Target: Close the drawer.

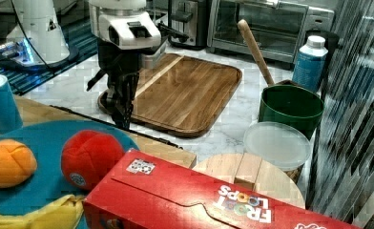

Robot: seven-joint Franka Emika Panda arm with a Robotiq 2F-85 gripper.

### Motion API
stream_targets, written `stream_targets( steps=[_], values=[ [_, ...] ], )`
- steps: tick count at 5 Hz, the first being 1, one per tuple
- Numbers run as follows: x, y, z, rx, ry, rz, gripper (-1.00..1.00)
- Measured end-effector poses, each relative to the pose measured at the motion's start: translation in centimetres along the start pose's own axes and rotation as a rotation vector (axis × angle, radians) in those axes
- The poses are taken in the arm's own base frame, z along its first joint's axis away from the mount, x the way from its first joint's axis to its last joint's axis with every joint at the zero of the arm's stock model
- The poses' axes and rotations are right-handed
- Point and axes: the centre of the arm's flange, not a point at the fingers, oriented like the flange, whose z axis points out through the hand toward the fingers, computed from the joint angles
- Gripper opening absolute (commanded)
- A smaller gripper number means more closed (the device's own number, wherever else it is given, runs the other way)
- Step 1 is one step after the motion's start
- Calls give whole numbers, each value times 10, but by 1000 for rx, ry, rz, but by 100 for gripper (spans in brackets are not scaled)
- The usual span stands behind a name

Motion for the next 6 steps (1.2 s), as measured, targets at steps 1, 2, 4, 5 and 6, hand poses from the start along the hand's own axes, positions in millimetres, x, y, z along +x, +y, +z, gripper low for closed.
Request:
stream_targets(
  steps=[1, 2, 4, 5, 6],
  values=[
    [0, 0, 0, -2, -1, -3, -100],
    [0, 0, 0, -2, -1, -2, -100],
    [0, 1, 0, 1, 3, 6, -100],
    [1, 0, 0, 1, 3, 3, -100],
    [1, 0, 1, 0, 2, 2, -100]
  ],
)
